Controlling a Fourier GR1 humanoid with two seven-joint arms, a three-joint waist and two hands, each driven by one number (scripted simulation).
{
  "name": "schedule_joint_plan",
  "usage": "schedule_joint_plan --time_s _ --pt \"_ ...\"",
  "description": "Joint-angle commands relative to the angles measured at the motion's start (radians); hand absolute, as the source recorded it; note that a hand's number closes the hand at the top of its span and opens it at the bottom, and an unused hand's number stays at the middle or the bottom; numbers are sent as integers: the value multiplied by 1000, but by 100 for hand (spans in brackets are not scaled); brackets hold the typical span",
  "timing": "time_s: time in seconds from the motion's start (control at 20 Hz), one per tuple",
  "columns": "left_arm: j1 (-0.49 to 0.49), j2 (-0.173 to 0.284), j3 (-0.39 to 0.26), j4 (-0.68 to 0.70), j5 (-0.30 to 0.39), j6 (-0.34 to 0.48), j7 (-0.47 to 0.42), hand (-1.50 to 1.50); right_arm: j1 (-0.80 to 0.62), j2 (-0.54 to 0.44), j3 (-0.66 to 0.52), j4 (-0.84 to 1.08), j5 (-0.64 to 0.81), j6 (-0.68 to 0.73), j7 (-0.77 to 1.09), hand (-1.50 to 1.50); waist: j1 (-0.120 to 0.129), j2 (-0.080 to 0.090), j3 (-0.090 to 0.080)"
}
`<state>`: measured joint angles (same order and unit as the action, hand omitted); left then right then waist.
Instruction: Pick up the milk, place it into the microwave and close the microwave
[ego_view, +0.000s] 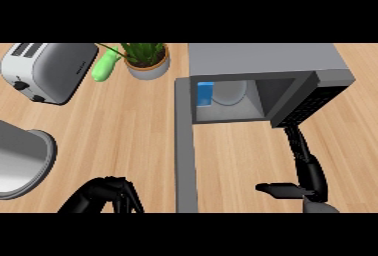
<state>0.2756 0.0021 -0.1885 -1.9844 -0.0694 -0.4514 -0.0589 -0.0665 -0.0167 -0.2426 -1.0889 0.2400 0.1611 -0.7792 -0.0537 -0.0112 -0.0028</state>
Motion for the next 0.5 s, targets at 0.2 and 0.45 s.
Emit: schedule_joint_plan --time_s 0.2,0.45 --pt "-253 -2 -124 254 -98 -25 88 150 246 -14 -7 -341 -56 34 91 -150 12 11 2" --pt "-364 -2 -214 489 -204 25 -2 150 398 -57 -42 -519 -122 106 115 -150 20 11 1"
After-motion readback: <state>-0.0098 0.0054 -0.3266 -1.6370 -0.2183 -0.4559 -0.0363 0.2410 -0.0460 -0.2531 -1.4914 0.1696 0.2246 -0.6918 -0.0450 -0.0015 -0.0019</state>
